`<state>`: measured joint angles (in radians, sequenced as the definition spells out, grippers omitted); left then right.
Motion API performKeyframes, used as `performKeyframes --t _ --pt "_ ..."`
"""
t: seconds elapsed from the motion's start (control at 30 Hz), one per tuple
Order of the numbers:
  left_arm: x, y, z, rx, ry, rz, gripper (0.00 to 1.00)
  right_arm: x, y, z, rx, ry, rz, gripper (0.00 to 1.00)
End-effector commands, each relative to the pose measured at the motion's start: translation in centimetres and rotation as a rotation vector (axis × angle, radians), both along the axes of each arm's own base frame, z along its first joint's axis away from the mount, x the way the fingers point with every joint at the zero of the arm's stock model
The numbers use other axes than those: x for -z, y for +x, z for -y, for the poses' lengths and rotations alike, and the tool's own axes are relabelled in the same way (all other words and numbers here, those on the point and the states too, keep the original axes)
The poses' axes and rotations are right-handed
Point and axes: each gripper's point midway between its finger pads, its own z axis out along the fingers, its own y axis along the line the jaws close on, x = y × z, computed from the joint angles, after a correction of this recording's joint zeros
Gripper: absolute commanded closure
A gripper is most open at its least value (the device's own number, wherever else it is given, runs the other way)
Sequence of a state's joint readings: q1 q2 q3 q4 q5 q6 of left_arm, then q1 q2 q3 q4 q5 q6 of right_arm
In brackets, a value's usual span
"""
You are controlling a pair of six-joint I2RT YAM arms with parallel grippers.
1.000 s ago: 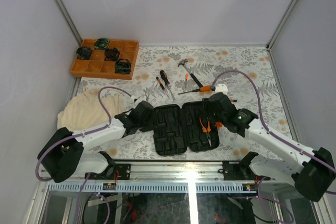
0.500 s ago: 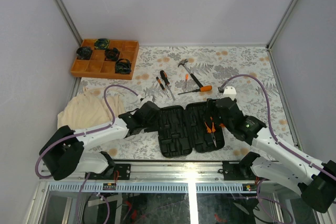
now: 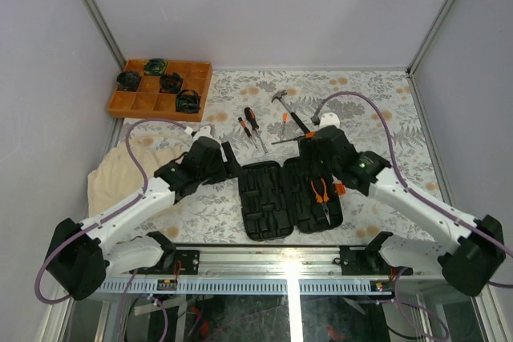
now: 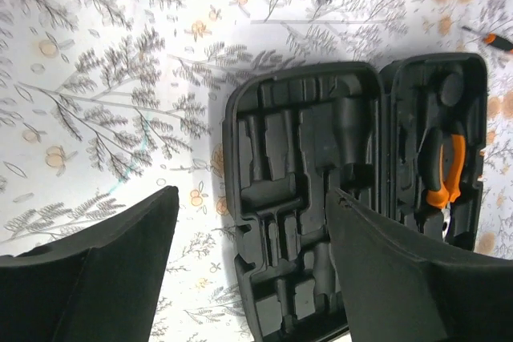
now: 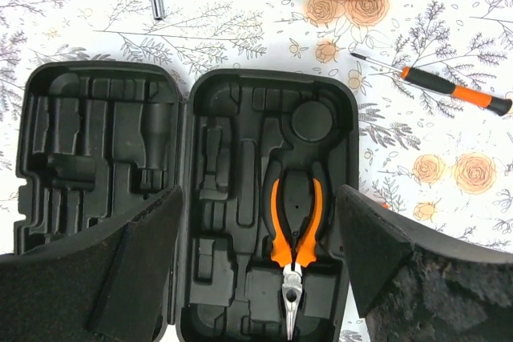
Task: Sort the tools into containers
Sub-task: Place the pliers in the storage box.
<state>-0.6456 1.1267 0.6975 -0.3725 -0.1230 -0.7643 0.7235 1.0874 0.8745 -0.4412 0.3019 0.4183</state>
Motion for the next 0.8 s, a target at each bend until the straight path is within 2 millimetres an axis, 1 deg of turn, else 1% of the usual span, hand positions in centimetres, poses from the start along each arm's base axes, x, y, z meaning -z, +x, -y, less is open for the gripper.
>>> performKeyframes --t 0.0,0.07,0.2,0.3,0.4,0.5,0.63,0.73,0.77 --pt "-2.9 1.1 -1.4 0.012 0.028 0.069 0.25 0.0 1.4 0.0 -0.005 -0.069 -0.037 0.17" --pt "-3.1 1.3 -2.1 0.002 0.053 0.063 0.25 0.3 2.4 0.0 0.025 -0.036 -0.045 0.17" --pt "-4.2 1.3 -1.8 0.033 0.052 0.06 0.24 0.8 4.5 0.6 0.108 0.036 -0.068 0.17" --pt "-5.3 1.1 -2.1 0.049 0.07 0.073 0.22 0.6 6.1 1.0 0.175 0.108 -0.057 0.16" --pt "-6.1 1.1 -2.6 0.045 0.092 0.087 0.16 0.4 7.5 1.0 0.219 0.168 -0.045 0.16" --pt "-6.2 0.9 -3.1 0.047 0.119 0.09 0.12 0.6 8.7 1.1 0.263 0.227 -0.063 0.16" --pt "-6.3 0.8 -3.3 0.064 0.126 0.109 0.09 1.4 10.3 2.0 0.354 0.284 -0.087 0.15" --pt "-6.7 0.9 -3.6 0.049 0.103 0.17 0.0 1.6 11.3 2.5 0.412 0.327 -0.081 0.15" --pt "-6.9 0.8 -3.6 0.05 0.091 0.188 0.0 1.7 11.6 2.8 0.434 0.337 -0.079 0.15"
